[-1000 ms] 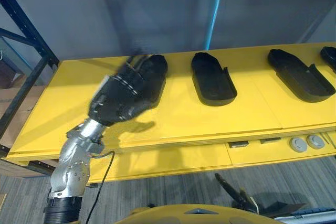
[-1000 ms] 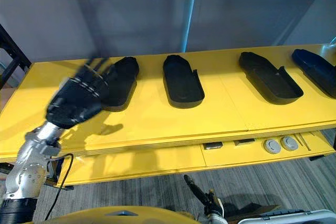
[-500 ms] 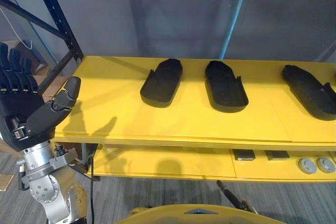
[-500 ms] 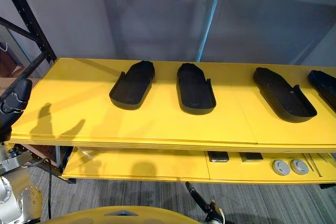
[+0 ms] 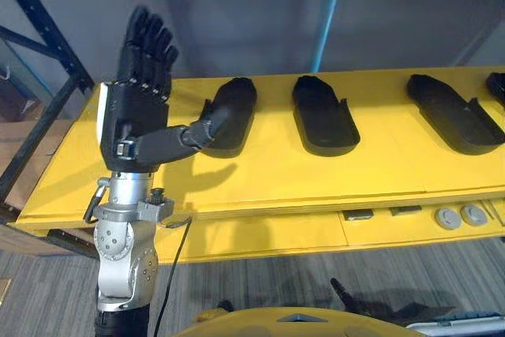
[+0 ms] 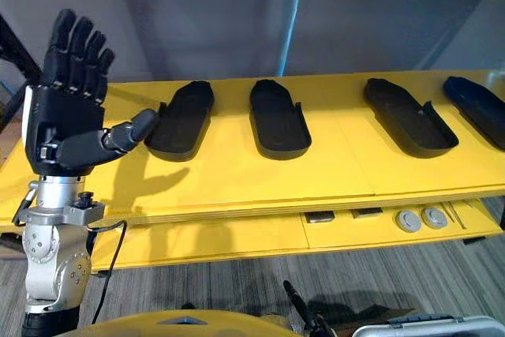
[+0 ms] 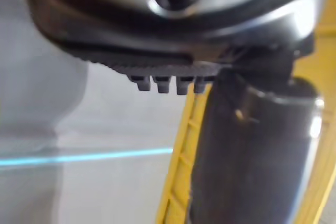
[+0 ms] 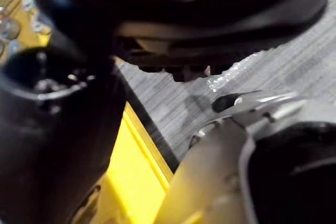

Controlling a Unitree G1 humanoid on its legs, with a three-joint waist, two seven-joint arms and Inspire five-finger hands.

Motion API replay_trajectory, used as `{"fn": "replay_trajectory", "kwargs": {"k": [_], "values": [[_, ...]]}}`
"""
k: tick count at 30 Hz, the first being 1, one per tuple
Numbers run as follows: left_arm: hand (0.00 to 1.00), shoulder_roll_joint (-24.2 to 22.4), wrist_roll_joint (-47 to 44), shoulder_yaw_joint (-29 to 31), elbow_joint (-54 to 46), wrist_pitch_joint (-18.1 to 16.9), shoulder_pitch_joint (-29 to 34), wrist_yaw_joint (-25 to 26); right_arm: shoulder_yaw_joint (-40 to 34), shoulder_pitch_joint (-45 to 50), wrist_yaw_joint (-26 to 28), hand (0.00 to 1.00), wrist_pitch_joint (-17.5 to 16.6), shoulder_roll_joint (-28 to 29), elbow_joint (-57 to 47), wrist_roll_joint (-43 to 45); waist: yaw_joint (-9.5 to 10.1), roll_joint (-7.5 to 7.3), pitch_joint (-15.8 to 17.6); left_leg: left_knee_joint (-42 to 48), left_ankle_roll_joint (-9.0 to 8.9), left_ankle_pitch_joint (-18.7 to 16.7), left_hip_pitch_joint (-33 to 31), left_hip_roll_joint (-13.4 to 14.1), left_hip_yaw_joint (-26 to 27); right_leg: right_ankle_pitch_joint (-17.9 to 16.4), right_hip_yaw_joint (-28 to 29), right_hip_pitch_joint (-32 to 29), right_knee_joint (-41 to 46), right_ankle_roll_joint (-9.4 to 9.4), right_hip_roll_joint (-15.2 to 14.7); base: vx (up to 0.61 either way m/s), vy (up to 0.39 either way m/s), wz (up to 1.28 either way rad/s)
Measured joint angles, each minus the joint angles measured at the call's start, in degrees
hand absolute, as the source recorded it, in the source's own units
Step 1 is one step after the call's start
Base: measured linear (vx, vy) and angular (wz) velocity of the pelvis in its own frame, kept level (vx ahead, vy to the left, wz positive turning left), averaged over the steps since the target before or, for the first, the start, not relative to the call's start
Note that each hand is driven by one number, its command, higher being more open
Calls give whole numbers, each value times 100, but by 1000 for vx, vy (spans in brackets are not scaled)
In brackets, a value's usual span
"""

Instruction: Walk over and take three plastic housings, then place them on the shelf

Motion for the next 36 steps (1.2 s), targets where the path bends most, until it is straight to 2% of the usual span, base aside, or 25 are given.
{"fn": "replay_trajectory", "kwargs": {"k": [5,9,15,18,22,28,31,32,36], "values": [[100,19,-79,-321,343,544,-548,13,3,9,83,100,93,-15,-13,-2,-7,8,-24,190,-34,-125,32,43,109,-1,114,6,88,-2,0,73,29,-9],[100,118,-316,-551,699,1082,-959,402,19,6,164,100,192,-42,-27,-7,-22,4,-39,198,-51,-135,112,43,205,-2,145,12,173,-4,-19,23,29,-3],[100,327,-593,-598,1232,1630,-1517,995,59,10,254,100,317,-75,-42,-7,-141,9,-62,211,-77,-224,133,26,299,-2,251,4,173,-5,-45,-47,8,-8],[100,519,-1019,-605,1507,1904,-1911,1092,235,42,271,100,426,-150,-39,-9,-175,12,-70,202,-62,-235,179,24,385,-2,315,1,173,-4,-49,-52,11,-14],[100,783,-1444,-633,1826,2071,-2334,1054,317,41,346,100,433,-190,-39,-13,-291,25,-78,201,-27,-254,185,26,410,-2,347,-8,173,-4,-50,-12,3,-3],[100,916,-1861,-867,2264,2266,-2844,978,477,-50,360,100,457,-252,-41,-19,-304,29,-70,429,-29,-236,59,42,521,-21,488,-179,294,-32,-64,3,12,-9],[100,975,-1858,-1020,2510,2274,-3197,1044,495,-411,375,100,472,-289,-40,-7,-296,33,199,1005,26,-397,-394,147,514,-70,574,-573,670,-104,-72,-95,-12,2],[100,1050,-1858,-1072,2632,2275,-3377,1065,577,-597,400,100,472,-340,-54,0,-300,23,397,1245,45,-465,-549,190,488,-98,589,-677,777,-123,-79,-173,-20,1],[100,1188,-1860,-1169,3049,2275,-3793,1161,712,-935,476,100,462,-496,-258,73,-304,2,822,1760,90,-566,-1044,292,417,-180,606,-1038,1036,-109,-80,-178,-31,4]]}}
